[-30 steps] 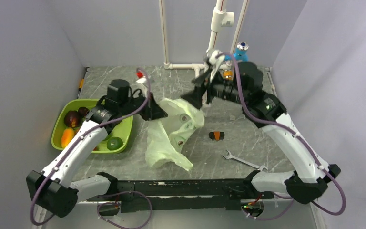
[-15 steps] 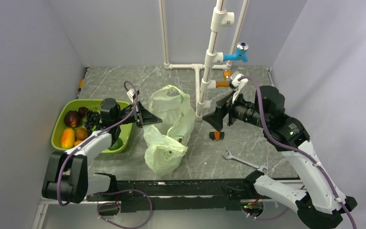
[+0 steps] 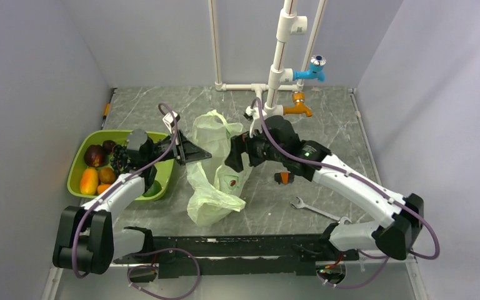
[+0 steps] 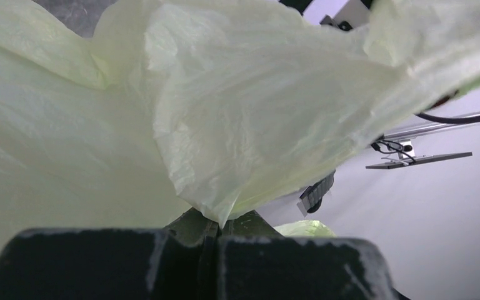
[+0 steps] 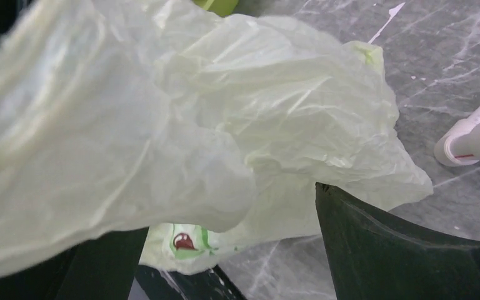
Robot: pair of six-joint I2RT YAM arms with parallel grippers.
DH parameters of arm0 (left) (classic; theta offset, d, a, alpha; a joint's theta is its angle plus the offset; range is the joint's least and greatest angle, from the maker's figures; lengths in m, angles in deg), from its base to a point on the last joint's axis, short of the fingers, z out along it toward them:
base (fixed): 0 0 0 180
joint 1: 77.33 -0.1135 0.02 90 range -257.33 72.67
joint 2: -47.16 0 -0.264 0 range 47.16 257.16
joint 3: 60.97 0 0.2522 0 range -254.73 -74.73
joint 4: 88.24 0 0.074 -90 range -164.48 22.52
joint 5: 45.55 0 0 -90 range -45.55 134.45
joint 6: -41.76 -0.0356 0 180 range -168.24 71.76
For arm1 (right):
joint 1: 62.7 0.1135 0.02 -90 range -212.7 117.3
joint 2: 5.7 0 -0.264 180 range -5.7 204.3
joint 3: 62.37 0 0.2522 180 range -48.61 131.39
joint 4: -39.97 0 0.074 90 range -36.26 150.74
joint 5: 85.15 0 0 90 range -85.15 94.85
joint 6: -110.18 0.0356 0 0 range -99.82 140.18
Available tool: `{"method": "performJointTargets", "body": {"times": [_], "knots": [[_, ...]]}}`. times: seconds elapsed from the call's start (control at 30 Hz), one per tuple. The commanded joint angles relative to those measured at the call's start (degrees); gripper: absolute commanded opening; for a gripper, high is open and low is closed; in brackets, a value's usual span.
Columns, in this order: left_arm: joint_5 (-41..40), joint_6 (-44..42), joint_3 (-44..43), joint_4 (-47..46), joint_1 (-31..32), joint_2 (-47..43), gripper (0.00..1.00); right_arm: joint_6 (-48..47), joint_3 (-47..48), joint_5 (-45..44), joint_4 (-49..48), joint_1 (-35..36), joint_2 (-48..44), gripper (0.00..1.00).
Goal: Place the fake fruits into the plastic bag and tie a complex knot
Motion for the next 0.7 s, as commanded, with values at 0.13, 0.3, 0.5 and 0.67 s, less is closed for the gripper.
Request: {"method": "performJointTargets", "body": {"times": [0.13,0.3,0.5,0.67], "knots": [[0.76,-0.27,0.88,-3.44,1.52,-3.18,0.00,9.17,5.08,-12.01,-10.27,2.87,4.77,1.00],[0.90,-2.07,1.10,-1.08,2.76,-5.12,0.00,12.16,6.86,-10.09,-10.35,2.96,7.38,1.00],[0.10,-3.15,1.81,0.61,2.01,-5.38,0.00,6.91,4.25,4.67,-13.38,2.70,4.44,1.00],[-0.27,-4.68,2.49,1.40,1.72,-5.90,0.00,3.98,1.86,11.46,-15.13,2.78,1.90,1.00]]}}
